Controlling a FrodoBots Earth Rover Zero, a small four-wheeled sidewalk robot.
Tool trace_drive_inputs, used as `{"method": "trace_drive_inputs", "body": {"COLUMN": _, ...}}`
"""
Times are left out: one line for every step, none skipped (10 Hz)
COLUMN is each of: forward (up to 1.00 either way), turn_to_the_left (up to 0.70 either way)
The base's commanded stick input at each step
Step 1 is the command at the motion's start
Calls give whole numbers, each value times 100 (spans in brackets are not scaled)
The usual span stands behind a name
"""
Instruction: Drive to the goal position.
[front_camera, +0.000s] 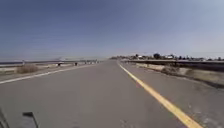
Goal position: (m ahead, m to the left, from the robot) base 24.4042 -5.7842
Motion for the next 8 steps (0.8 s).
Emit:
{"method": "trace_drive_inputs", "body": {"forward": 100, "turn_to_the_left": 0}}
{"method": "trace_drive_inputs", "body": {"forward": 100, "turn_to_the_left": 0}}
{"method": "trace_drive_inputs", "body": {"forward": 100, "turn_to_the_left": 0}}
{"method": "trace_drive_inputs", "body": {"forward": 100, "turn_to_the_left": 0}}
{"method": "trace_drive_inputs", "body": {"forward": 100, "turn_to_the_left": 0}}
{"method": "trace_drive_inputs", "body": {"forward": 100, "turn_to_the_left": 0}}
{"method": "trace_drive_inputs", "body": {"forward": 100, "turn_to_the_left": 0}}
{"method": "trace_drive_inputs", "body": {"forward": 100, "turn_to_the_left": 0}}
